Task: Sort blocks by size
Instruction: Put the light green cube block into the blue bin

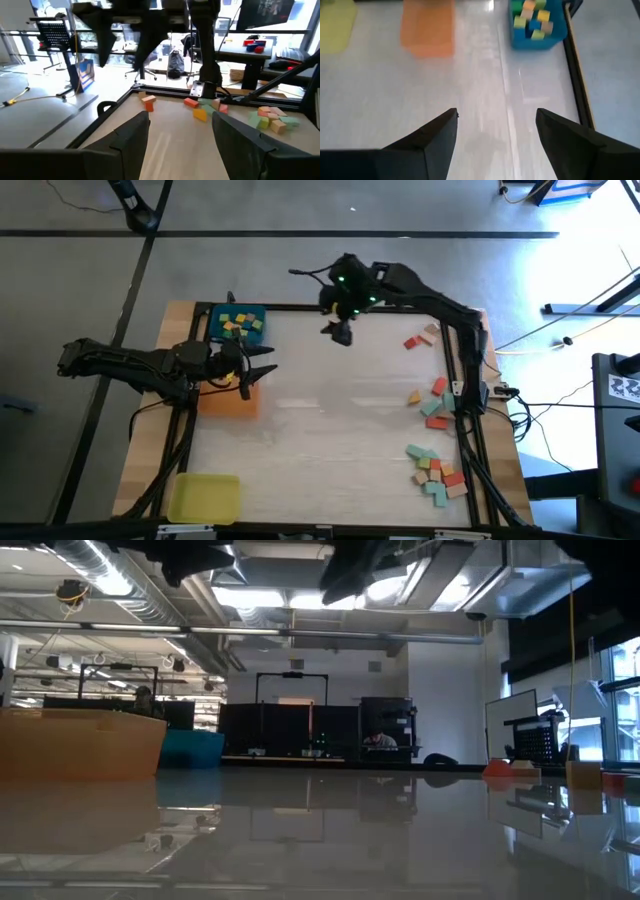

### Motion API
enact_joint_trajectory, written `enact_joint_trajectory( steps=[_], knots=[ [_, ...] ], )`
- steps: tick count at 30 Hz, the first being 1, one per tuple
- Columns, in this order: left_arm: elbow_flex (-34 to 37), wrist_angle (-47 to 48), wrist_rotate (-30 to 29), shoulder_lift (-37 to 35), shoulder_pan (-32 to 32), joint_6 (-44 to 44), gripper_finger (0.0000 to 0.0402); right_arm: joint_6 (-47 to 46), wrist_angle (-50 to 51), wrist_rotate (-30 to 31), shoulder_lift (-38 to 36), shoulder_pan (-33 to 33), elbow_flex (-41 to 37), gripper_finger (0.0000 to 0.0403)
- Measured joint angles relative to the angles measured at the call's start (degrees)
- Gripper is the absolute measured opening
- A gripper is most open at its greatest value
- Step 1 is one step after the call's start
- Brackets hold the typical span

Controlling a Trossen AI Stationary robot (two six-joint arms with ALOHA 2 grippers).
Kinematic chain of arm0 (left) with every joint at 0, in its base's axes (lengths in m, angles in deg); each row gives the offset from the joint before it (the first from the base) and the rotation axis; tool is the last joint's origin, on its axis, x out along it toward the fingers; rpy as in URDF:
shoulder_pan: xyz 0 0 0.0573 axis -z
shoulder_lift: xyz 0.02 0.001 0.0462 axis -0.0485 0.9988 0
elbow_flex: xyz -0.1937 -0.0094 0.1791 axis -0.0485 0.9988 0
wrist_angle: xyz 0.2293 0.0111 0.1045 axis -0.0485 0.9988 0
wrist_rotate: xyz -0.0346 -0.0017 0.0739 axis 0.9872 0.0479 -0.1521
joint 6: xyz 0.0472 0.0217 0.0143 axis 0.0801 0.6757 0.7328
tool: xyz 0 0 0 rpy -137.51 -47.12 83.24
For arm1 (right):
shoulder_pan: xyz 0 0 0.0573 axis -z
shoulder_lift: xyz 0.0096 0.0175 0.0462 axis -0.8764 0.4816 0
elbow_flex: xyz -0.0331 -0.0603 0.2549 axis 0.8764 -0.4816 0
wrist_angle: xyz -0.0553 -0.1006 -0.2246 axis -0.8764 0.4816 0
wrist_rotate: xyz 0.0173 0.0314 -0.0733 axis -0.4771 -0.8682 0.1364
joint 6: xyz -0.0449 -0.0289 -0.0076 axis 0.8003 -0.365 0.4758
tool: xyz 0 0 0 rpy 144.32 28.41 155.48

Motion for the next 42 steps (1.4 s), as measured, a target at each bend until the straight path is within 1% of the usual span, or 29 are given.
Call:
enact_joint_trajectory(
  steps=[5, 12, 15, 17, 20, 26, 28, 31, 35, 38, 42],
  knots=[
    [0.0, -0.15, -0.01, -0.02, 0.91, 1.31, 0.0205, -3.08, 7.69, 6.58, -4.54, -4.2, -0.01, 0.0269],
    [0.0, 0.3, -0.02, 1.12, 1.16, 0.61, 0.0205, -9.58, 14.85, 20.33, -8.33, -12.52, -0.39, 0.0269],
    [0.0, 1.31, -0.02, 2.34, 1.16, 0.83, 0.0205, -11.29, 13.95, 24.91, -10.75, -16.04, -3.88, 0.0269],
    [0.0, 1.22, -0.01, 3.16, 1.16, 0.83, 0.0205, -12.71, 13.32, 26.66, -12.77, -17.86, -7.61, 0.0269],
    [0.0, 1.31, -0.02, 3.8, 1.16, 0.83, 0.0205, -14.92, 11.21, 27.38, -16.78, -19.6, -15.08, 0.0269],
    [0.0, 0.84, -0.01, 4.44, 1.1, 1.16, 0.0205, -24.37, 6.55, 27.73, -27.67, -20.98, -35.19, 0.0269],
    [0.0, 0.78, -0.01, 4.46, 1.09, 2.02, 0.0205, -28.37, 5.88, 27.83, -31.89, -20.91, -41.77, 0.0269],
    [0.0, 0.57, 0.0, 4.44, 1.09, 2.36, 0.0205, -36.36, 5.08, 29.54, -37.38, -20.74, -50.49, 0.0269],
    [0.0, 0.57, -0.02, 4.44, 1.09, 2.36, 0.0205, -46.65, 5.17, 30.24, -42.17, -20.78, -58.75, 0.0269],
    [0.0, 0.59, -0.02, 4.44, 1.09, 2.33, 0.0205, -53.38, 5.13, 27.35, -43.68, -20.78, -63.75, 0.0269],
    [0.0, 0.61, -0.02, 4.44, 1.09, 2.17, 0.0205, -55.76, 4.98, 22.35, -43.73, -20.78, -68.96, 0.0269]
  ],
)
